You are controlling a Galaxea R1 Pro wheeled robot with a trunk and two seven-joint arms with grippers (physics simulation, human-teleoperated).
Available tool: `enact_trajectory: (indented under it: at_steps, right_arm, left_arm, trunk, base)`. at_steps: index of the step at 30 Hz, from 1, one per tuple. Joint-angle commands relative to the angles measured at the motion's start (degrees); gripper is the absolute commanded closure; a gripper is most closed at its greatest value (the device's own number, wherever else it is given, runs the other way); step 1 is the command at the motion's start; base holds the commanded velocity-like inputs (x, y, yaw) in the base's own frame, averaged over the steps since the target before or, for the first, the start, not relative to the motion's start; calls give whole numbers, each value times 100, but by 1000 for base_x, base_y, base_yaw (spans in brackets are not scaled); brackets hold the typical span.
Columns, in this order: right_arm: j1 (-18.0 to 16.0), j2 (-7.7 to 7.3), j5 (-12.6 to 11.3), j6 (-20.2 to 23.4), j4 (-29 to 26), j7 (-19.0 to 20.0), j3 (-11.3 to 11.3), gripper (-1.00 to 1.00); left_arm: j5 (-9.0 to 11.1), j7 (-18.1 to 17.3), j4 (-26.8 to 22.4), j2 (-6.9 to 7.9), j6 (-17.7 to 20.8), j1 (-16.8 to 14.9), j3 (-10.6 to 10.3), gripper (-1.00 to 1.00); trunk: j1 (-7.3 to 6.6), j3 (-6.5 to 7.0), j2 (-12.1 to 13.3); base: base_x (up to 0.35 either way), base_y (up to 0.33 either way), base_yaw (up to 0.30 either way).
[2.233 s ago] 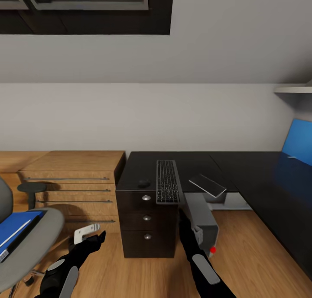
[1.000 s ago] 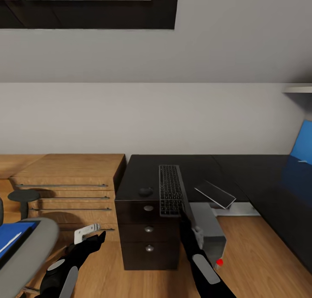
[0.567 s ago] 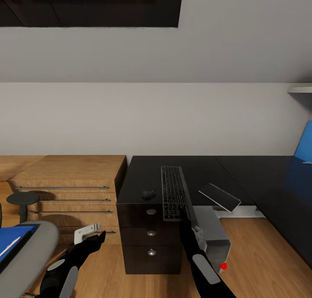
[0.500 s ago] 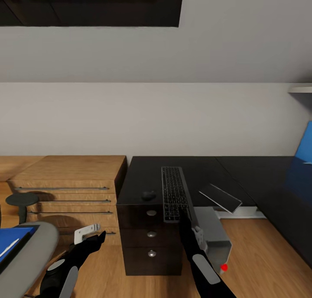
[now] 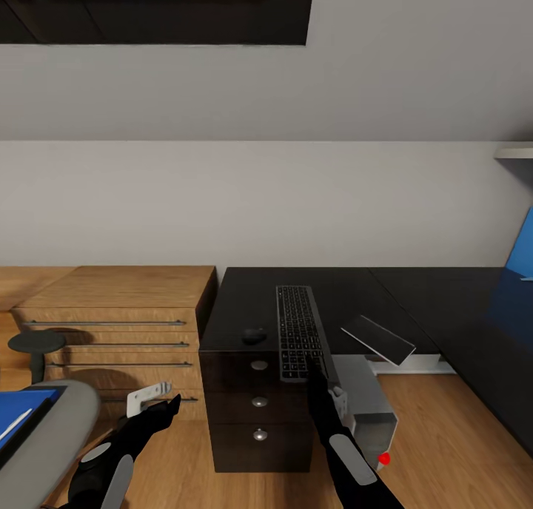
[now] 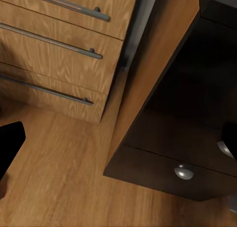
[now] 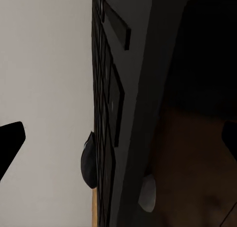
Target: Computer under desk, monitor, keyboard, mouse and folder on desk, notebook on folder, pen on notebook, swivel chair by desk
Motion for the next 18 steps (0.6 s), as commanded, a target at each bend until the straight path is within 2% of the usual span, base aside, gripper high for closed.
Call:
enact_trajectory:
  at_steps: [1,18]
  right_arm:
    - [-6,-5,-59,-33,4,20,33,-100]
    - [-4,-6,-59,-20,-7,16,85,-100]
  left_arm:
    - [60,38,-7,-2,27,-3,3,-100]
    - [59,38,-8,-1,27,-3,3,-100]
  trunk:
    - [-1,-6,-3]
    - [-1,-6,-3]
  base:
    - [0,0,0]
    - [0,0,0]
